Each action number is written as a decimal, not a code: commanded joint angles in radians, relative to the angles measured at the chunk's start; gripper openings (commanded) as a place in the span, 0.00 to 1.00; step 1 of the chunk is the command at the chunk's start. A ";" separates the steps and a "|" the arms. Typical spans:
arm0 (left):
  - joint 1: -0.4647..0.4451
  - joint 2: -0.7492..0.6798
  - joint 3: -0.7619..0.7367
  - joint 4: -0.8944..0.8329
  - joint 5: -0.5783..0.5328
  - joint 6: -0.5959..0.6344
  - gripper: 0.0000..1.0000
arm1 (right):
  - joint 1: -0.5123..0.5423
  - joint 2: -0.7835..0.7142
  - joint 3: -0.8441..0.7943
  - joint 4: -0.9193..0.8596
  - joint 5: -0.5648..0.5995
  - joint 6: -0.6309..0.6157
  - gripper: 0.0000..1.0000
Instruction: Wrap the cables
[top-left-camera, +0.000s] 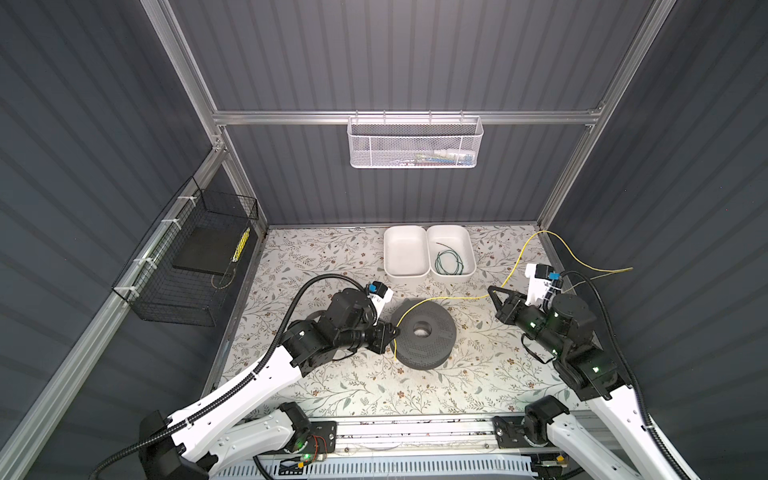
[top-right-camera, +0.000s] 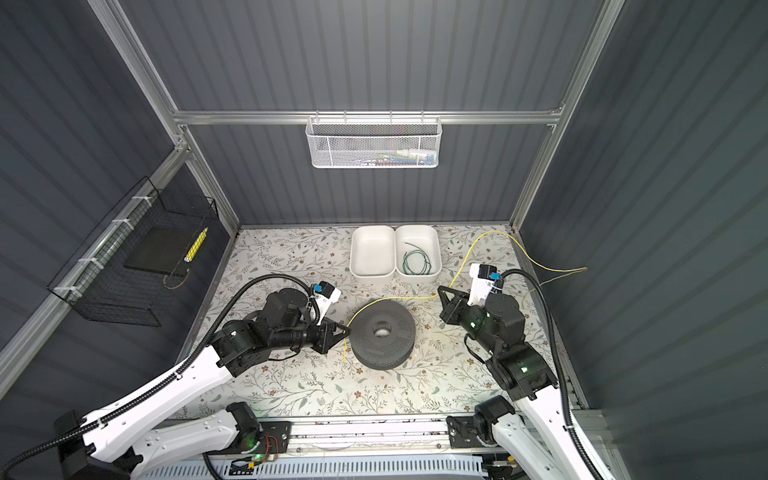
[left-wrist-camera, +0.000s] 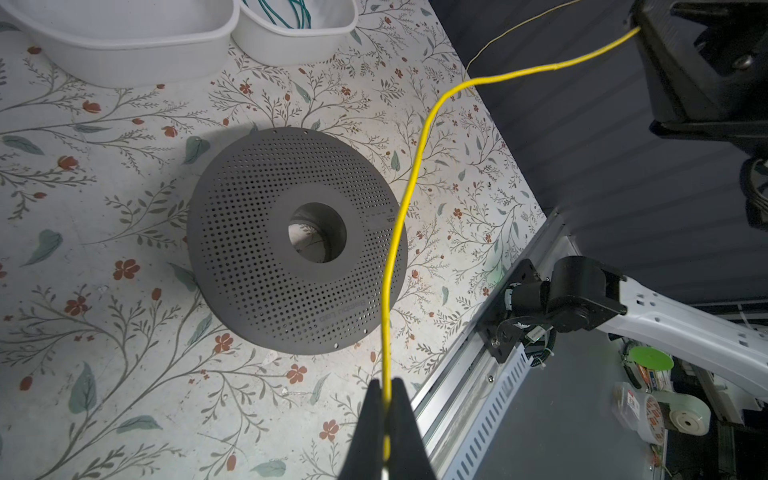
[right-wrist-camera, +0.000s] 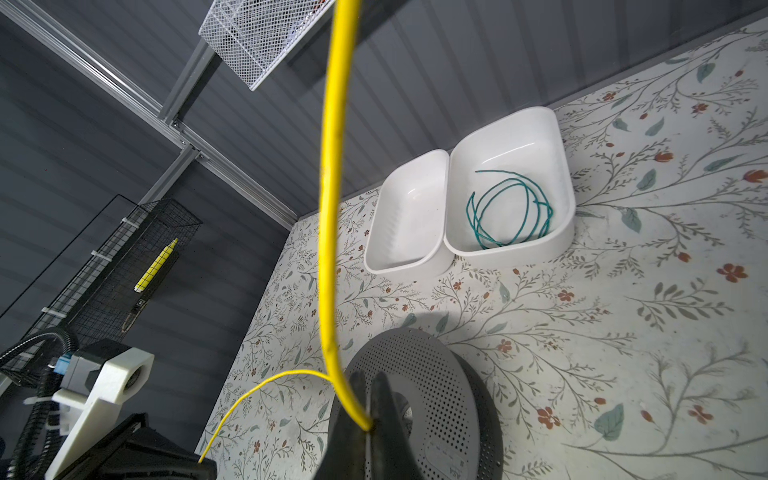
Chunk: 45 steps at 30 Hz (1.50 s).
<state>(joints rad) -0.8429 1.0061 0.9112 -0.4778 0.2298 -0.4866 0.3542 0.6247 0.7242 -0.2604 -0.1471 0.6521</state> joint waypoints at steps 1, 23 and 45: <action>-0.002 -0.002 0.014 0.040 0.015 -0.029 0.00 | -0.018 0.014 0.042 0.018 -0.044 0.030 0.07; -0.043 0.163 0.064 0.359 -0.049 -0.154 0.00 | 0.035 0.104 -0.024 0.178 -0.233 0.428 0.62; -0.070 0.212 0.084 0.394 -0.002 -0.132 0.00 | 0.225 0.410 0.024 0.427 -0.123 0.557 0.43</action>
<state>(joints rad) -0.9051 1.2160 0.9771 -0.1116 0.2047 -0.6395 0.5682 1.0199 0.7120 0.1131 -0.2798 1.1934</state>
